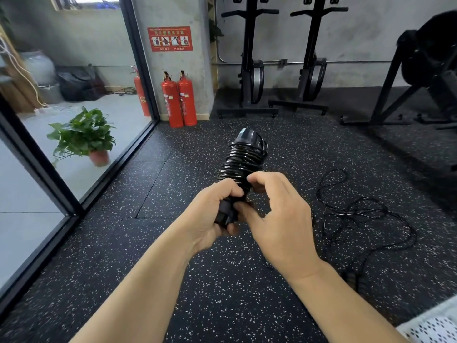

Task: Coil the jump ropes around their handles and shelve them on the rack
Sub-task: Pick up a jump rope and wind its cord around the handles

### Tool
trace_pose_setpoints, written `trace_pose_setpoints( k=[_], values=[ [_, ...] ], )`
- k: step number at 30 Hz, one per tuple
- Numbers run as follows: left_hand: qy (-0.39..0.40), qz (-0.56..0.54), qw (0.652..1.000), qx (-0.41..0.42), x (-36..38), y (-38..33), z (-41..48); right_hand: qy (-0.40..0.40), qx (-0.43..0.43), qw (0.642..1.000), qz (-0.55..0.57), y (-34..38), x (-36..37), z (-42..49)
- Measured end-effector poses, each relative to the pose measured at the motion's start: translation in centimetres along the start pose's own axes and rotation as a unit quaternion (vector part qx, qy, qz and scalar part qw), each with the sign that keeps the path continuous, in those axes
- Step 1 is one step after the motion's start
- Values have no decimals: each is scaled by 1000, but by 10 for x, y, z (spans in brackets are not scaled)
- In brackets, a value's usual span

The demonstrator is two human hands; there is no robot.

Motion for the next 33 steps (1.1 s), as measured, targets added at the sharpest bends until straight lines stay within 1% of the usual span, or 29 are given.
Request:
trace_pose_setpoints(
  k=[4,12,17,20,23,27,29,31,33],
  values=[
    [2,-24,1000,-13,2,-1,0,-4,18,1000,21,1,0,1],
    [10,6,1000,-29,-2,6,-1,49,38,998,29,-5,12,1],
    [2,3,1000,-30,-4,6,-3,58,26,998,31,-2,15,2],
    [-7,-1,999,-31,-6,6,-2,44,20,998,31,1,13,0],
    [2,-13,999,-31,-1,3,-3,22,14,999,32,5,10,-1],
    [8,9,1000,-22,3,0,-4,-6,2,1000,23,7,6,0],
    [5,3,1000,-26,3,1,-3,-18,-8,1000,14,9,4,0],
    [2,-10,999,-34,4,3,-3,-16,-11,1000,13,9,4,0],
    [2,-14,999,-32,4,5,-1,2,0,1000,19,7,6,2]
  ],
)
Point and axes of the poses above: each hand's wrist, its own z-axis towards the middle knuckle, its own x-axis out of the palm, y = z × x, the point moved 9 cm from there along z, towards the middle knuckle, and after that the axes turned 7 degrees about -y, right-handed, at the moved point
